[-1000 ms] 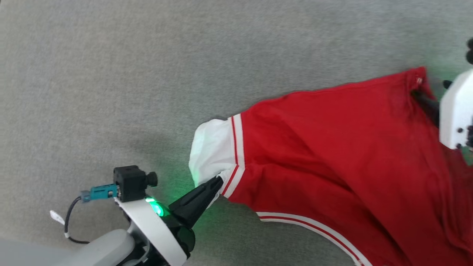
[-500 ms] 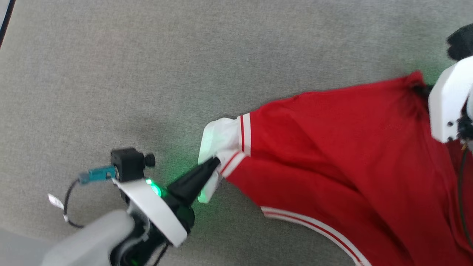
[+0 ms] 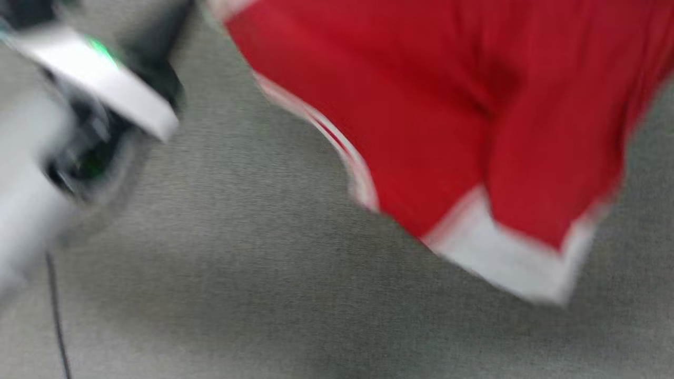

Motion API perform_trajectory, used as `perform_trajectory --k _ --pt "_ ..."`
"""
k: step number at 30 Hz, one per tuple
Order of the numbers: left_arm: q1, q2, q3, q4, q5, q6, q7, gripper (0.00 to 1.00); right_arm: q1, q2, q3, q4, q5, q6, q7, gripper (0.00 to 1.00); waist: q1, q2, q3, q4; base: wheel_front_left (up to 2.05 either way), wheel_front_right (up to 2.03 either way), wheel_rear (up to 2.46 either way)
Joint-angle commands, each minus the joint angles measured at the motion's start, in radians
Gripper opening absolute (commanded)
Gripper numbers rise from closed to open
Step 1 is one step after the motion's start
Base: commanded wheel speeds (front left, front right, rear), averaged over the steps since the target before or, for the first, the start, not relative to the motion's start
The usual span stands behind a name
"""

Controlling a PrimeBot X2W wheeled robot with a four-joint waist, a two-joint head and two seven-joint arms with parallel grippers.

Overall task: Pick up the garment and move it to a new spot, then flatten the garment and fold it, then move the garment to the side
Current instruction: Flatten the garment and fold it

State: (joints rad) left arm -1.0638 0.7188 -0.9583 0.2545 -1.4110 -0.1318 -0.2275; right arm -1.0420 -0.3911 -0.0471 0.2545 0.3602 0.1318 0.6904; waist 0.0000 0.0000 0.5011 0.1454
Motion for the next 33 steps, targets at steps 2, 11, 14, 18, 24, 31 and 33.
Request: perform_trajectory --k 2,11,14,18,24,31,33 --pt "-0.112 -0.011 0.041 0.078 -0.025 0.003 0.005 0.00 -0.099 0.025 -0.039 0.038 -0.047 -0.002 -0.054 0.00 0.0000 0.0000 0.046 -0.036 0.00 0.00 0.00" --pt "-0.510 -0.030 0.165 0.307 -0.036 0.004 -0.018 0.00 -0.424 0.113 -0.179 0.188 -0.238 -0.004 -0.314 0.00 0.0000 0.0000 0.091 -0.088 0.00 0.00 0.00" --pt "-0.575 -0.050 0.212 0.306 -0.045 0.004 -0.034 0.00 -0.474 0.132 -0.210 0.222 -0.273 -0.004 -0.392 0.00 0.0000 0.0000 0.085 -0.088 0.00 0.00 0.00" --pt "-0.529 -0.066 0.212 0.254 -0.037 0.004 -0.039 0.00 -0.443 0.130 -0.199 0.279 -0.275 -0.004 -0.422 0.00 0.0000 0.0000 0.065 -0.081 0.00 0.00 0.00" --pt "-0.301 -0.038 0.178 0.152 -0.020 0.003 -0.039 0.00 -0.269 0.110 -0.146 0.342 -0.201 -0.004 -0.414 0.00 0.0000 0.0000 0.028 -0.083 0.00 0.00 0.00" --pt "0.063 -0.044 0.230 0.005 -0.014 0.003 -0.040 0.00 0.011 0.067 -0.098 0.283 -0.078 -0.004 -0.379 0.00 0.0000 0.0000 -0.014 -0.080 0.00 0.00 0.00" --pt "0.186 -0.059 0.256 -0.039 0.000 0.003 -0.040 0.00 0.124 0.051 -0.095 0.235 -0.031 -0.004 -0.353 0.00 0.0000 0.0000 -0.031 -0.076 0.00 0.00 0.00"
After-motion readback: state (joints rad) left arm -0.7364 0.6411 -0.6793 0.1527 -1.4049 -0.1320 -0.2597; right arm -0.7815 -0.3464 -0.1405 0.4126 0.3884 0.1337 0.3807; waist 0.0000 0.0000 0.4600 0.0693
